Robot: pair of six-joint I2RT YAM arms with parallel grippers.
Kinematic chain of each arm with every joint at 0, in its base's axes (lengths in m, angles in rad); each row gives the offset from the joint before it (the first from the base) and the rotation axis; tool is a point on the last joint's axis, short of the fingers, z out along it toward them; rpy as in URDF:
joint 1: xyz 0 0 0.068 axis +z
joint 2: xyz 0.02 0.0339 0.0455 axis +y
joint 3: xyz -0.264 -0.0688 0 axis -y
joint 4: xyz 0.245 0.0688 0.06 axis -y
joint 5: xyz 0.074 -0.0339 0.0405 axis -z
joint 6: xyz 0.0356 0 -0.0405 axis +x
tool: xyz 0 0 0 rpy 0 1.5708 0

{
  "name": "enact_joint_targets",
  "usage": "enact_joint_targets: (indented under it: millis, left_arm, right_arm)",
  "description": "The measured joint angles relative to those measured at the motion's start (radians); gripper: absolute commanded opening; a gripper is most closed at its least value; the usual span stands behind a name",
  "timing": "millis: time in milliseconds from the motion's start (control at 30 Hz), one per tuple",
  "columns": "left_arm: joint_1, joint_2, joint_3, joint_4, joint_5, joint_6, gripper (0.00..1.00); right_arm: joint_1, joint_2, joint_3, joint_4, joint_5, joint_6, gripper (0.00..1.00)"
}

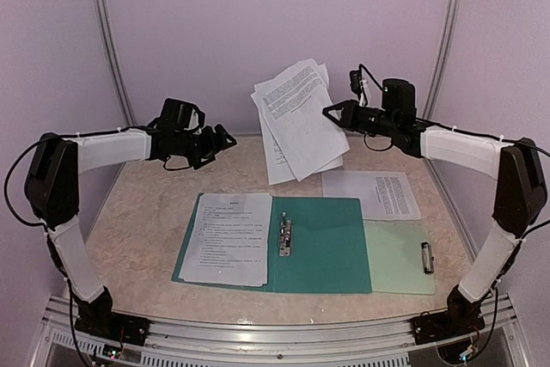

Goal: Put the files into the folder
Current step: Pass from the right arm to the left

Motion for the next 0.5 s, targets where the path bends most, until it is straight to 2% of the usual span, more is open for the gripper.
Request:
enact_joint_targets:
  millis: [233,500]
  left_arm:
    - [-0.061,-0.141,-0.208,0.082,0.093,-0.044,0.94]
    - [-0.156,-0.321,-0.504,0.214,0.143,-0.196,0.96]
  right_arm:
    - [0.079,-0.166,-0.302,0.074,0.038,0.093,0.00]
    - [0.208,-0.320,-0.635,0.104,0.169,0.228,0.00]
